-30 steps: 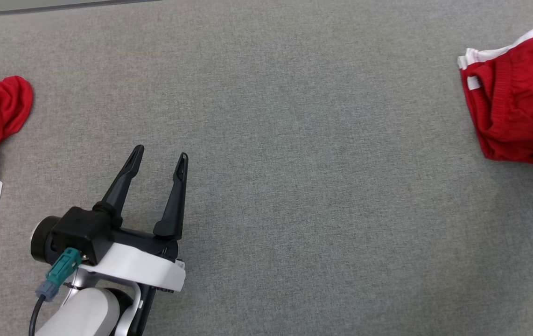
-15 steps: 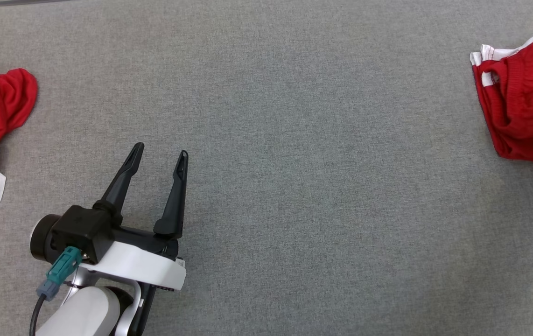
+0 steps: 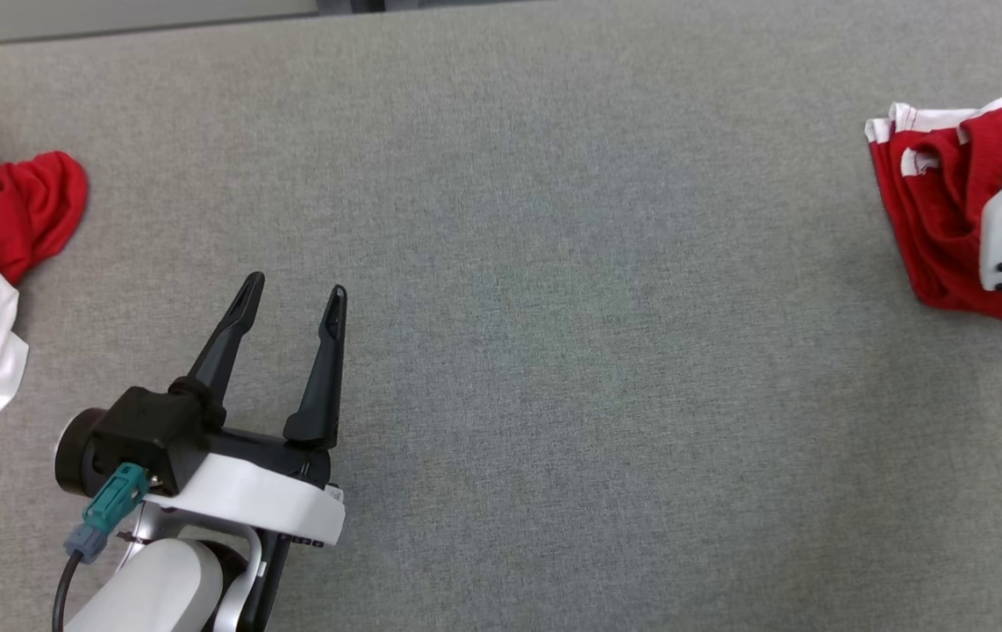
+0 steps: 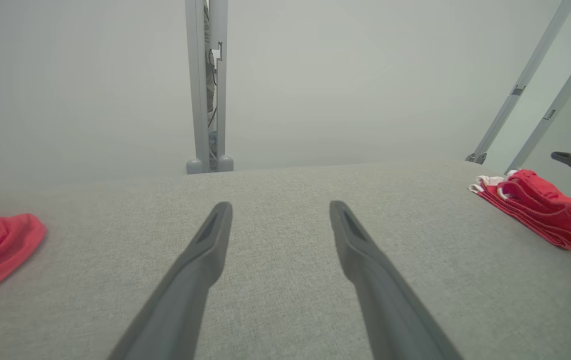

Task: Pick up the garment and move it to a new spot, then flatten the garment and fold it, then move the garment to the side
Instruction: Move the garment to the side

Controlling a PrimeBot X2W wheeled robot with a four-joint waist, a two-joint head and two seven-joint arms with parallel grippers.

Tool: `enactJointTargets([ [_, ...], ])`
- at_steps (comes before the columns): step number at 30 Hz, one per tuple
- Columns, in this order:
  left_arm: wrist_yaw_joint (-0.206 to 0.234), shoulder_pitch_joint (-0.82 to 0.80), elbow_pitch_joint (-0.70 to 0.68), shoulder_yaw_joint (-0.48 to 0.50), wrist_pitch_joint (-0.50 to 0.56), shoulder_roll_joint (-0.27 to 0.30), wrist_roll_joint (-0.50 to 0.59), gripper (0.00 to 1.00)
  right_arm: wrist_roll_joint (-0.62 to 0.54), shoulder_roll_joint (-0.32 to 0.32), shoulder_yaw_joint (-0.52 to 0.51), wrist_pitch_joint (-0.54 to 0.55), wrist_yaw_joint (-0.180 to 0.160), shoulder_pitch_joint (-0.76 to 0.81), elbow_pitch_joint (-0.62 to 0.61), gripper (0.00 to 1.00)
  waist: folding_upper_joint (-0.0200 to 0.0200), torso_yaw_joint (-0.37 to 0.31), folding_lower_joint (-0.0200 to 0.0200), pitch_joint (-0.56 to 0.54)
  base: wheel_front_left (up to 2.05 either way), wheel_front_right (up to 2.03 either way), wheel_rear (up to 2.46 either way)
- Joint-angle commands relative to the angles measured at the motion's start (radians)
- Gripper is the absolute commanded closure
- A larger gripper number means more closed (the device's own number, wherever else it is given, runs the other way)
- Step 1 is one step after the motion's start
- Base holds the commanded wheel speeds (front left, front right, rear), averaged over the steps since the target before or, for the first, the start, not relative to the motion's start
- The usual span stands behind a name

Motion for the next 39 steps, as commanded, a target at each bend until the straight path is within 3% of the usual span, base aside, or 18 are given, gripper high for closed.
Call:
enactJointTargets([
  [1,0.0,0.008,0.004,0.007,-0.006,0.002,-0.004,0.0,0.007,0.003,0.006,-0.013,0.0,-0.005,0.001,0.0,-0.0001,0.0,0.0,-0.018,0.0,0.0,0.0],
  [12,-0.024,0.076,0.098,0.054,-0.063,-0.042,-0.071,0.0,0.221,0.07,0.129,-0.121,0.0,0.043,0.058,0.0,-0.0001,0.029,0.0,-0.173,0.0,0.0,0.0],
  [19,-0.042,0.153,0.166,0.104,-0.083,-0.067,-0.091,0.0,0.365,0.088,0.246,-0.167,0.0,0.16,0.002,0.0,-0.0001,0.06,0.0,-0.271,0.0,0.0,0.0],
  [26,-0.047,0.226,0.176,0.153,-0.087,-0.079,-0.081,0.0,0.586,0.086,0.397,-0.162,0.0,0.368,-0.183,0.0,-0.0001,0.083,0.0,-0.328,0.0,0.0,0.0],
  [34,-0.059,0.293,0.161,0.2,-0.088,-0.091,-0.063,0.0,0.737,0.087,0.431,-0.122,0.0,0.65,-0.457,0.0,-0.0001,0.102,0.0,-0.344,0.0,0.0,0.0],
  [39,-0.075,0.326,0.172,0.212,-0.088,-0.088,-0.046,0.0,0.762,0.088,0.427,-0.103,0.0,0.751,-0.572,0.0,-0.0001,0.105,0.0,-0.349,0.0,0.0,0.0],
])
